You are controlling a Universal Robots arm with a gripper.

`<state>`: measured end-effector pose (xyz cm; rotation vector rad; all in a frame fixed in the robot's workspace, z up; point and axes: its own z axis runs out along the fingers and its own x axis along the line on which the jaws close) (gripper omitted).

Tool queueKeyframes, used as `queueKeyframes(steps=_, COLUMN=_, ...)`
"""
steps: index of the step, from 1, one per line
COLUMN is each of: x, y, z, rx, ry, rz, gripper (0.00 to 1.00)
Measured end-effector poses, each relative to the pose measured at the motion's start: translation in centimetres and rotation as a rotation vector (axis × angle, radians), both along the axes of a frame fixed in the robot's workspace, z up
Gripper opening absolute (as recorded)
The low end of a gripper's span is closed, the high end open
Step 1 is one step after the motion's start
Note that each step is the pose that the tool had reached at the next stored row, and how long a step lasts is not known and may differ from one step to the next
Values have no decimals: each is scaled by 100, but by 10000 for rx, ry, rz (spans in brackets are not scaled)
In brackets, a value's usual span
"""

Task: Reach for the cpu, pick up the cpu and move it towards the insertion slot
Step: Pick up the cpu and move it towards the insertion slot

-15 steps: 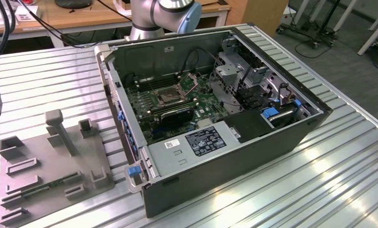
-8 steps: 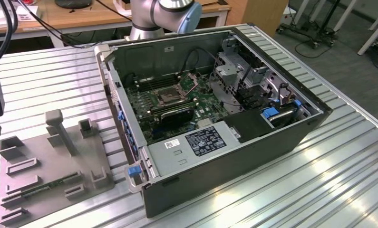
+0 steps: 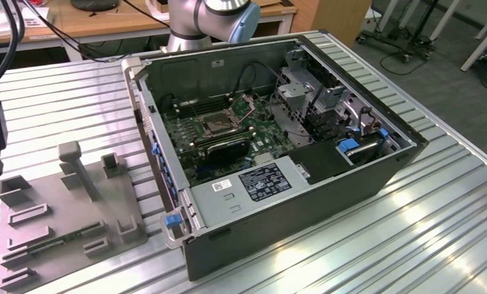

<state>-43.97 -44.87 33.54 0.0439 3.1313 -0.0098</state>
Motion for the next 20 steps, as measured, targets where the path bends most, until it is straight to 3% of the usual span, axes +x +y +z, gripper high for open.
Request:
queueKeyframes(steps=7, x=0, y=0, z=43, rx=0, ry=-1, rz=0, gripper=55)
queueKeyframes(steps=20, x=7, y=0, z=53, rx=-7, ry=3, rz=0, gripper=55)
